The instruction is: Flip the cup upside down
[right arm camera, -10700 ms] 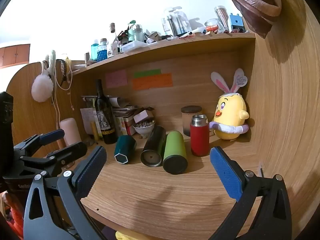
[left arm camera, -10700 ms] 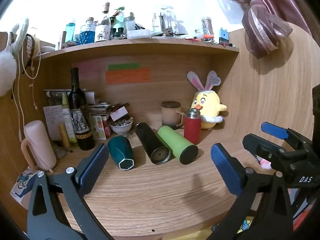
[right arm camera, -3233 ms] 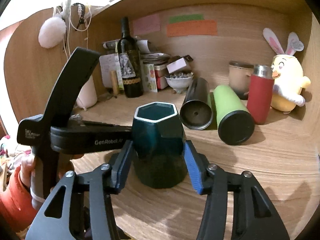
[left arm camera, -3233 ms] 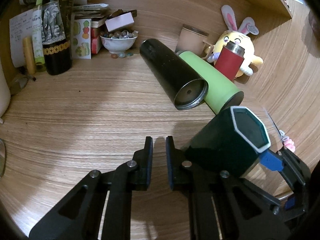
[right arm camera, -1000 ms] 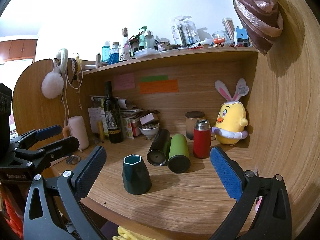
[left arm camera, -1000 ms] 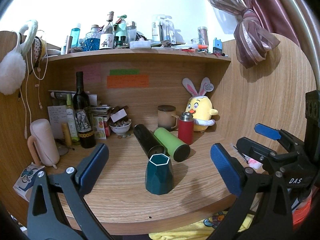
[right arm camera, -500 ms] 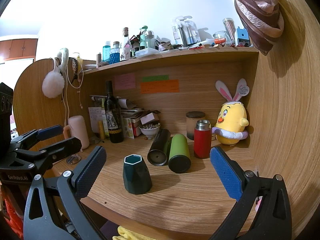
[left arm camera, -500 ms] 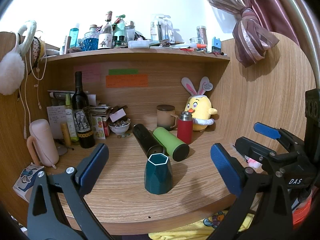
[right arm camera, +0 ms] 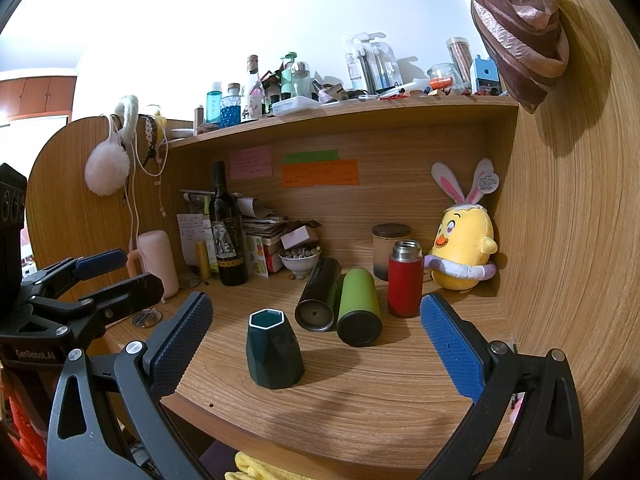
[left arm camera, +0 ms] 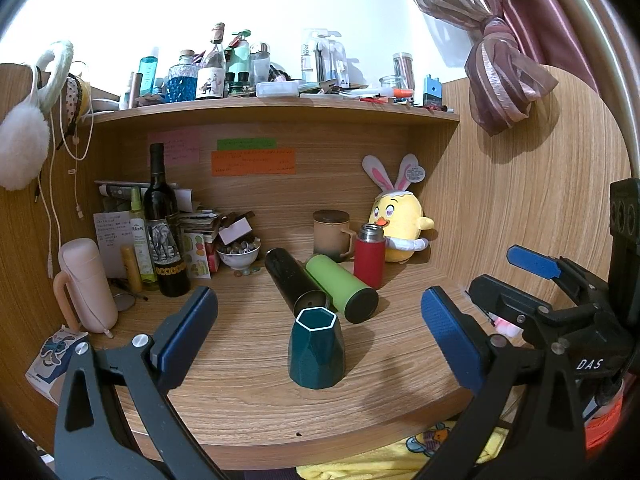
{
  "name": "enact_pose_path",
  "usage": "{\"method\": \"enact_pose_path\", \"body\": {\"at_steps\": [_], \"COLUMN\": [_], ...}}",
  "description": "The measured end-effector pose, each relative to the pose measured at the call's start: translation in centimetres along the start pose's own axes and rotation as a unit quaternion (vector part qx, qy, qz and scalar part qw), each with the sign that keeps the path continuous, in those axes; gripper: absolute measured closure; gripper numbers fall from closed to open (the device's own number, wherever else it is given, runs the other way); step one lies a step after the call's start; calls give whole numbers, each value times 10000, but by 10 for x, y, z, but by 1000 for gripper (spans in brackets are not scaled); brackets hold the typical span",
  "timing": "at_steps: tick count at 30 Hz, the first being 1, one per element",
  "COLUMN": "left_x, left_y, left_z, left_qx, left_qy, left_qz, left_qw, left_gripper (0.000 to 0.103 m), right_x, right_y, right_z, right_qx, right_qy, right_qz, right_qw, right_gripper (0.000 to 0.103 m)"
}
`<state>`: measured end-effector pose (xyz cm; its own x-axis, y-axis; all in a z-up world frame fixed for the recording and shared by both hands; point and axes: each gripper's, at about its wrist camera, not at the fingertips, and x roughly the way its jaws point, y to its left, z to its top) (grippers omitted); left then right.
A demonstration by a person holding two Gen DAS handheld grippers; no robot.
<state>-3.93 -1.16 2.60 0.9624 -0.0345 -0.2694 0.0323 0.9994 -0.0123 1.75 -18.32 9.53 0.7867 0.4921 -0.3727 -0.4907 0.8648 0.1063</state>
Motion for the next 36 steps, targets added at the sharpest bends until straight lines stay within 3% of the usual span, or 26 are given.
{"method": "enact_pose_path", "body": {"at_steps": [36], "left_x": [4], "left_y": [-7], "left_z": [-1], "left_qx": [4], "left_qy": [76], "left_qz": [-53], "left_qw": [10000], "left_gripper": [0], "right_x": [0], "right_y": [3], "right_z": [0], "right_qx": [-24], "right_qy": [1], "right_qz": [-8], "right_qw": [10000], "right_gripper": [0]}}
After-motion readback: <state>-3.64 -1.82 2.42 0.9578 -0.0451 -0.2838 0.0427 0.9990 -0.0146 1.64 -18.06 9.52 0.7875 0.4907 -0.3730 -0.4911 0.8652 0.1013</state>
